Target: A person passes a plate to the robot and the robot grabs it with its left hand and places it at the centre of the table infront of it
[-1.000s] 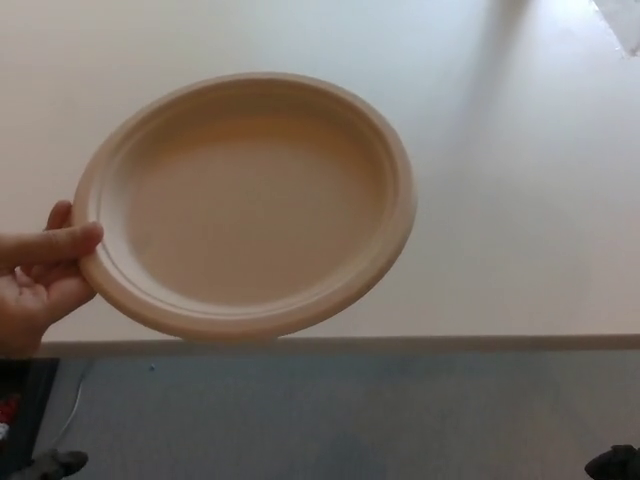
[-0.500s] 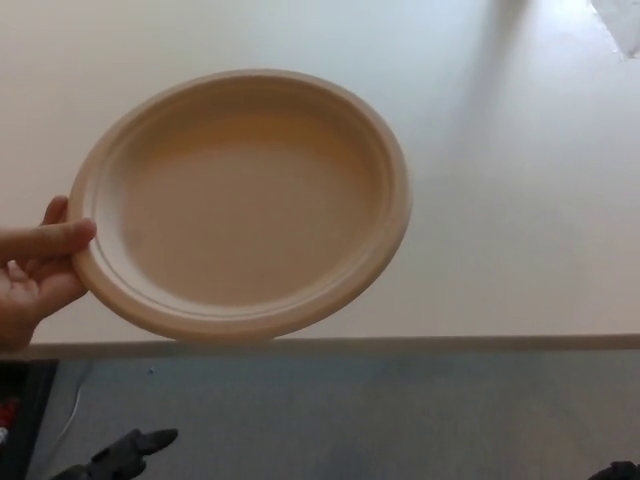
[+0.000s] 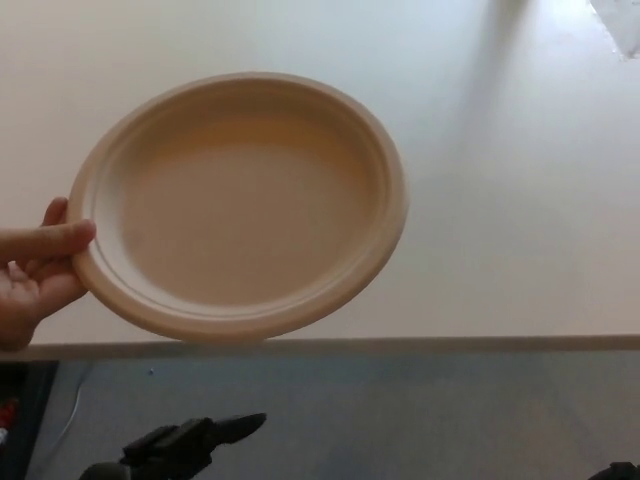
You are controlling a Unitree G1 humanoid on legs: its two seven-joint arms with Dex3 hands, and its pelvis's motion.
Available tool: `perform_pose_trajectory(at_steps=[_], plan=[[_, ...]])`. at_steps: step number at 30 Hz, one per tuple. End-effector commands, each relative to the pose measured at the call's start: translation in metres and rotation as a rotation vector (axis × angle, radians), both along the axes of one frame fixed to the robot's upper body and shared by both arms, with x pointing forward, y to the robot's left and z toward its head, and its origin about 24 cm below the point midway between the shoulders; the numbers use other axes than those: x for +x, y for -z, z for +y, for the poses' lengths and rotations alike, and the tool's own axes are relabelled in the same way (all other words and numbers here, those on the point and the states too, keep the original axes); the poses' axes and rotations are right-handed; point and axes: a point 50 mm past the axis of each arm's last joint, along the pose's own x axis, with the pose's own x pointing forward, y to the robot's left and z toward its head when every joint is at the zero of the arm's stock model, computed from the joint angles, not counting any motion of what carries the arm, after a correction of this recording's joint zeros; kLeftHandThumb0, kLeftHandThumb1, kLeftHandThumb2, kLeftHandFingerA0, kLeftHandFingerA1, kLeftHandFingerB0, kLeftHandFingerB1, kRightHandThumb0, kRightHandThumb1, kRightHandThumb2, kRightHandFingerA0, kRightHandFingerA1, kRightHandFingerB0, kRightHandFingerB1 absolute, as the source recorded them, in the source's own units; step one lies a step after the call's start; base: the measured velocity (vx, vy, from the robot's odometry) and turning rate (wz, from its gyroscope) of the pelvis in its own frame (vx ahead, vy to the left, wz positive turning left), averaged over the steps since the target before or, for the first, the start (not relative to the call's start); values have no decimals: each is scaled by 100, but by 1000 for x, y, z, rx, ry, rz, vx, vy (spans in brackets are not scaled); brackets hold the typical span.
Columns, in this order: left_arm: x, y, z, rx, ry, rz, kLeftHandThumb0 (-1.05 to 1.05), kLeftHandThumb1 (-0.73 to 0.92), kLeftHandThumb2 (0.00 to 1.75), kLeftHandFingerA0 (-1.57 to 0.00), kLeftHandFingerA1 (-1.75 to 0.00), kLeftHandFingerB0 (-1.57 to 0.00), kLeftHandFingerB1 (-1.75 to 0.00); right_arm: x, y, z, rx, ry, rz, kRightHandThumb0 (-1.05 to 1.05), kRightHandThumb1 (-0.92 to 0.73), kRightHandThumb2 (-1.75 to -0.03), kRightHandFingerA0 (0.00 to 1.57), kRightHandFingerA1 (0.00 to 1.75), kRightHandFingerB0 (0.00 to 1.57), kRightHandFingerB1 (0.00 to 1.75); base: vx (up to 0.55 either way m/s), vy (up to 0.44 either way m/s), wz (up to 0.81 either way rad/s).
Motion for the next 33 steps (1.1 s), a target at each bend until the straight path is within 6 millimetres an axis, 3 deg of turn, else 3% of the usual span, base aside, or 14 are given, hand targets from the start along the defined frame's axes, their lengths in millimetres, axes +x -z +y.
perform_pose_trajectory(at_steps=[1, 2, 3, 4, 5, 6, 14, 24, 25, 26, 27, 30, 33], plan=[[-35, -69, -30, -37, 271, -300, -58, 59, 59, -53, -37, -45, -34, -7, -1, -11, -6, 12, 25, -76, -60, -96, 28, 61, 18, 51, 0, 0, 0], [-36, -72, -31, -39, 280, -312, -57, 60, 59, -53, -37, -45, -34, -6, -1, -11, -12, 8, 25, -75, -78, -63, 28, 57, 21, 42, 0, 0, 0], [-36, -73, -31, -39, 283, -316, -57, 60, 59, -53, -37, -45, -34, -6, -1, -11, -15, 7, 25, -75, -78, -63, 28, 57, 21, 42, 0, 0, 0], [-38, -80, -33, -60, 308, -345, -56, 60, 59, -53, -39, -45, -34, -6, -1, -11, -13, 5, 27, -76, -60, -96, 27, 61, 17, 51, 0, 0, 0], [-39, -83, -34, -68, 319, -357, -56, 60, 59, -53, -39, -45, -34, -5, -1, -11, -13, 5, 28, -76, -60, -96, 27, 61, 17, 51, 0, 0, 0], [-39, -87, -35, -79, 331, -365, -53, 59, 59, -52, -40, -45, -35, -4, -2, -11, -8, 9, 24, -75, -77, -63, 28, 58, 20, 43, 0, 0, 0], [-50, -113, -41, -144, 376, -447, -54, 59, 58, -57, -42, -49, -36, 0, -5, -10, -38, -20, 21, -76, -79, -64, 26, 55, 21, 42, 0, 0, 0], [-62, -131, -47, -220, 387, -627, -52, 56, 58, -58, -40, -57, -38, 6, -9, -11, -36, -21, 3, -74, -78, -62, 25, 56, 20, 42, 0, 0, 0], [-62, -134, -47, -223, 389, -659, -53, 47, 86, -57, -58, -43, -50, 6, -9, -11, -36, -23, 1, -72, -78, -63, 27, 56, 21, 43, 0, 0, 0], [-63, -137, -47, -226, 390, -697, -53, 47, 86, -57, -58, -43, -50, 6, -9, -11, -36, -26, -1, -72, -78, -63, 27, 56, 21, 43, 0, 0, 0], [-63, -140, -47, -225, 389, -720, -51, 57, 58, -56, -41, -55, -38, 6, -9, -11, -34, -22, -1, -72, -78, -63, 31, 56, 21, 42, 0, 0, 0], [-61, -150, -46, -199, 321, -816, -55, 54, 57, -55, -39, -54, -37, 6, -9, -11, -39, -25, 2, -72, -79, -63, 28, 55, 21, 42, 0, 0, 0], [-53, -160, -44, -96, 249, -881, -56, 52, 57, -45, -37, -54, -37, 6, -9, -11, -37, -23, 0, -71, -78, -62, 24, 54, 21, 41, 0, 0, 0]])
